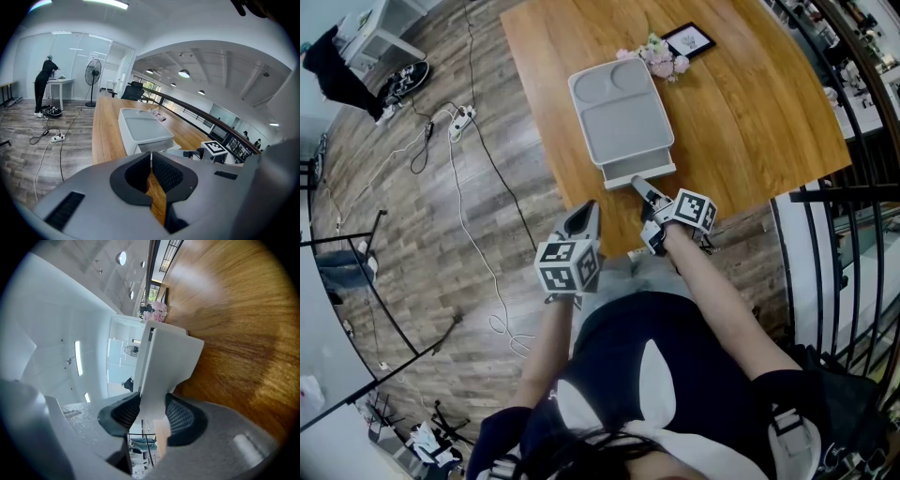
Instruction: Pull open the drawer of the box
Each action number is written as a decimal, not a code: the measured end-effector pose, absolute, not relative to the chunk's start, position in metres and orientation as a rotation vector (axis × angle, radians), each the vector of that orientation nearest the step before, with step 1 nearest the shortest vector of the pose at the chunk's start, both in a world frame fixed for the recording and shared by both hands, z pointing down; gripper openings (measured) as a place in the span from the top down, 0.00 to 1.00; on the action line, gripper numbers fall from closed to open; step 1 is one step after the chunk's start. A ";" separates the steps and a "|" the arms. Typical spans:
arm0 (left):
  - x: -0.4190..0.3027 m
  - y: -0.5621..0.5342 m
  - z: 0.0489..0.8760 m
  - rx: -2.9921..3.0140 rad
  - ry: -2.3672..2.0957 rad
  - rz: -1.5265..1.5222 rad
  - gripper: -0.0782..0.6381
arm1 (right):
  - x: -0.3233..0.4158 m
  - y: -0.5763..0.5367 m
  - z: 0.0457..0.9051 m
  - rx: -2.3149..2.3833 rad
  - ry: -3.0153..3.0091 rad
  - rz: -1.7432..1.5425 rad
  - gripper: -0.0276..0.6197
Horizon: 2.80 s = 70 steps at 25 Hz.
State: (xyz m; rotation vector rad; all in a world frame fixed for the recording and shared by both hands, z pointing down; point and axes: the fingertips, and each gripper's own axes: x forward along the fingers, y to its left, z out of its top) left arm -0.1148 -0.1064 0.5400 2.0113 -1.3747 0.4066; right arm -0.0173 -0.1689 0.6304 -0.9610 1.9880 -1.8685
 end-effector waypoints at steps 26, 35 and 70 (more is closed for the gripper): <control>-0.113 -0.090 0.543 2.009 -1.366 0.395 0.85 | -0.013 -0.152 0.631 -0.963 1.987 -1.863 0.69; -0.114 -0.086 0.545 2.005 -1.361 0.394 0.85 | -0.013 -0.149 0.631 -0.964 1.982 -1.863 0.70; -0.110 -0.073 0.543 2.011 -1.375 0.399 0.85 | -0.009 -0.138 0.633 -0.960 1.979 -1.876 0.70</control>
